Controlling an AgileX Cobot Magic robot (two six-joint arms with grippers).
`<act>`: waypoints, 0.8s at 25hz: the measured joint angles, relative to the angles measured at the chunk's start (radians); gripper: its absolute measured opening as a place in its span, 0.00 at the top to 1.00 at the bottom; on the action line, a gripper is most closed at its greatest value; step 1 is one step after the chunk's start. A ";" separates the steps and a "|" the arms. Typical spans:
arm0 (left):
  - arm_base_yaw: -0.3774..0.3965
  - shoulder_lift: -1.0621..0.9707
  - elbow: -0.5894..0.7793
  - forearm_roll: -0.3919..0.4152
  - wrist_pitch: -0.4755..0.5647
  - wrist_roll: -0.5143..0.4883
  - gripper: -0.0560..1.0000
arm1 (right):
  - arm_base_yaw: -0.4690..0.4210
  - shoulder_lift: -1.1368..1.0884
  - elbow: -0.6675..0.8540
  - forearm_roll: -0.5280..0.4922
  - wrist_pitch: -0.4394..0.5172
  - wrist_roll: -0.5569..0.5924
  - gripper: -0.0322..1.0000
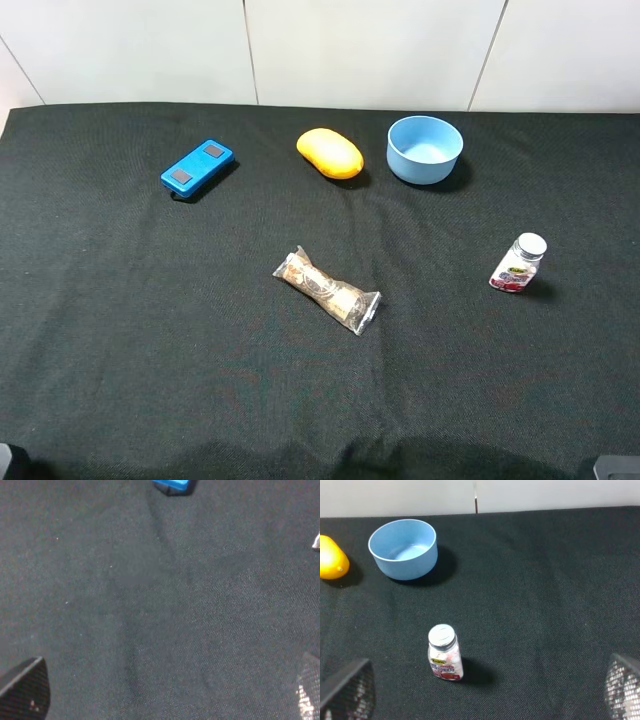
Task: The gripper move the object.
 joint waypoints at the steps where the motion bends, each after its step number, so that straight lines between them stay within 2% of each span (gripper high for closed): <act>1: 0.000 -0.015 0.014 0.000 -0.003 0.000 0.03 | 0.000 0.000 0.000 0.000 0.000 0.000 0.30; 12: 0.004 -0.183 0.031 0.000 -0.010 -0.001 0.03 | 0.000 0.000 0.000 0.000 -0.002 0.000 0.30; 20: 0.004 -0.185 0.031 0.000 -0.010 0.009 0.03 | 0.000 0.000 0.000 0.000 -0.002 0.000 0.30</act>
